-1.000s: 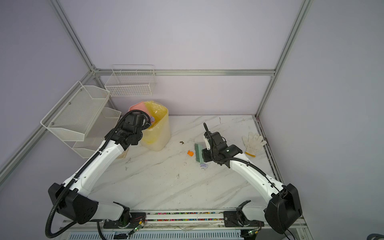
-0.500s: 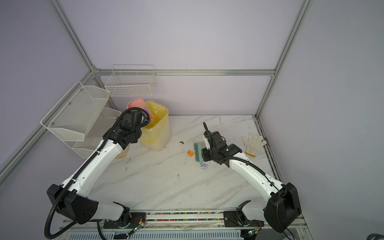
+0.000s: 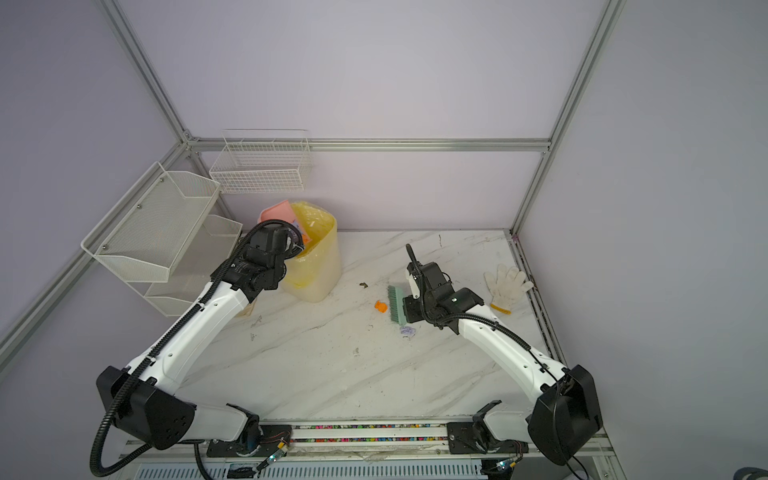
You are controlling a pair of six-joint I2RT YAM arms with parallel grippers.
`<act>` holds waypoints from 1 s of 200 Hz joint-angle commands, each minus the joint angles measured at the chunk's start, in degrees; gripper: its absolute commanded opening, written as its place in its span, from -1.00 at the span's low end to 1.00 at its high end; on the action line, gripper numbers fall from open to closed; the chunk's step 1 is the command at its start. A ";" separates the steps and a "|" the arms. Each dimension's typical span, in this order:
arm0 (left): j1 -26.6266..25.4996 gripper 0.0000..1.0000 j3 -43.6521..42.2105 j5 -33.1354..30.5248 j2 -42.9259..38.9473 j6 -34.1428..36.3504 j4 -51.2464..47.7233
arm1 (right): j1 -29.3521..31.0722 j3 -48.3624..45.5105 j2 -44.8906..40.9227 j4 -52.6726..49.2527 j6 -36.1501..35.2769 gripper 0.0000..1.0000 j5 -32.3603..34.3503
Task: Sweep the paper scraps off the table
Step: 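Tip the pink dustpan into the yellow bin with the left gripper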
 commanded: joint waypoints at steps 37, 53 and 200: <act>1.40 -1.00 1.42 -1.57 -1.76 4.33 5.80 | -0.14 0.26 -1.90 1.10 0.11 -1.00 -0.32; 1.09 -1.00 -3.63 -0.29 -1.80 2.38 1.97 | -0.14 0.23 -1.94 1.00 0.28 -1.00 -0.35; -1.47 -1.00 5.18 -3.96 2.78 7.58 11.34 | -0.14 -0.14 -3.49 2.49 1.51 -1.00 -1.43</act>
